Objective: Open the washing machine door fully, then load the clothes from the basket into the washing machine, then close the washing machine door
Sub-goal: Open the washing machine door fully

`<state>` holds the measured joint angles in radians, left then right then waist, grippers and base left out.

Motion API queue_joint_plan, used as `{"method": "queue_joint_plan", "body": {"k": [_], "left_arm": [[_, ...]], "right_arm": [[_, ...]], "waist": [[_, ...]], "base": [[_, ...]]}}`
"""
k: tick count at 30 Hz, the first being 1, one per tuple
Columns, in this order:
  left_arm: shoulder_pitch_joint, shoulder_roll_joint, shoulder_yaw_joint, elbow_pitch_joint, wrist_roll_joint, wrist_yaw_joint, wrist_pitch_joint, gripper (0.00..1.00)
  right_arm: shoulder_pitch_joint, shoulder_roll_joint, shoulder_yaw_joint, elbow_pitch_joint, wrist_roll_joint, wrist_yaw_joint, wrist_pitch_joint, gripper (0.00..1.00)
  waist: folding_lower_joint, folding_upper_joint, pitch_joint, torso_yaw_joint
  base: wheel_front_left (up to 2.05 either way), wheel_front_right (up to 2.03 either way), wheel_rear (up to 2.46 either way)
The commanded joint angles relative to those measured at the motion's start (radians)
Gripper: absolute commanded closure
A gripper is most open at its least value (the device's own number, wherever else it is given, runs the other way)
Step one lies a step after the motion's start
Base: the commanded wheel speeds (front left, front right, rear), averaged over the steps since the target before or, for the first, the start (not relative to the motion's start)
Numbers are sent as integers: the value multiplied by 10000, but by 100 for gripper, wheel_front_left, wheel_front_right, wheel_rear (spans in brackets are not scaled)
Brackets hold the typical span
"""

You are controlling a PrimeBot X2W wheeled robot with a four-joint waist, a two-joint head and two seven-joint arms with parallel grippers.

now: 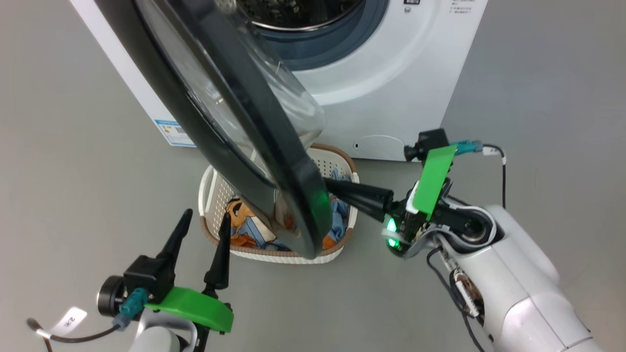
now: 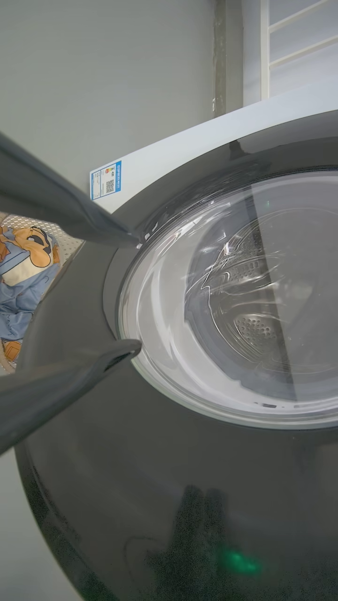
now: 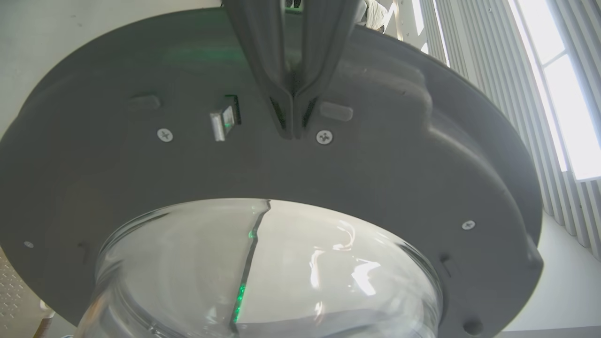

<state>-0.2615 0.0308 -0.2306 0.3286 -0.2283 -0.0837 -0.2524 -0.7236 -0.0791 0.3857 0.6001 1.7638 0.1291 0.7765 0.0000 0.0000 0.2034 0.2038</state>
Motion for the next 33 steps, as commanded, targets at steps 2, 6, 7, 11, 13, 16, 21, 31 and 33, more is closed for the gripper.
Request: {"method": "queue_joint_plan", "body": {"k": [2,6,7,11,13,16,21,31,33], "left_arm": [[31,195,265,-156,86,-18,-93,0],[114,195,268,-117,115,-36,-93,0],[131,195,279,-104,121,-43,-93,0],[197,194,276,-65,135,-55,-93,0],[208,194,290,-53,131,-60,-93,0],[213,194,248,-34,175,-95,-93,0],[237,194,264,6,193,-122,-93,0],[376,194,425,26,273,-148,-93,0],[413,195,463,28,287,-149,-93,0]], "right_arm": [[219,288,423,-264,235,16,-101,100],[332,288,881,-257,530,16,-306,100],[353,288,976,-255,595,16,-356,100],[414,288,1241,-211,825,16,-539,100],[416,288,1288,-177,912,16,-679,100],[411,252,1300,-152,1016,16,-949,100],[476,121,1216,-242,1260,16,-1355,100],[1345,-525,136,-1278,1756,16,-2932,100],[1695,-713,-93,-1629,1697,16,-3318,100]], "waist": [[0,0,-182,17],[0,0,-328,7],[0,0,-363,-1],[0,0,-485,-24],[0,0,-515,-37],[0,0,-539,-64],[0,0,-609,-145],[0,0,-836,-373],[0,0,-902,-427]], "base": [[0,0,0],[0,0,0],[0,0,0],[0,0,0],[0,0,0],[0,0,0],[0,0,0],[0,0,0],[0,0,0]]}}
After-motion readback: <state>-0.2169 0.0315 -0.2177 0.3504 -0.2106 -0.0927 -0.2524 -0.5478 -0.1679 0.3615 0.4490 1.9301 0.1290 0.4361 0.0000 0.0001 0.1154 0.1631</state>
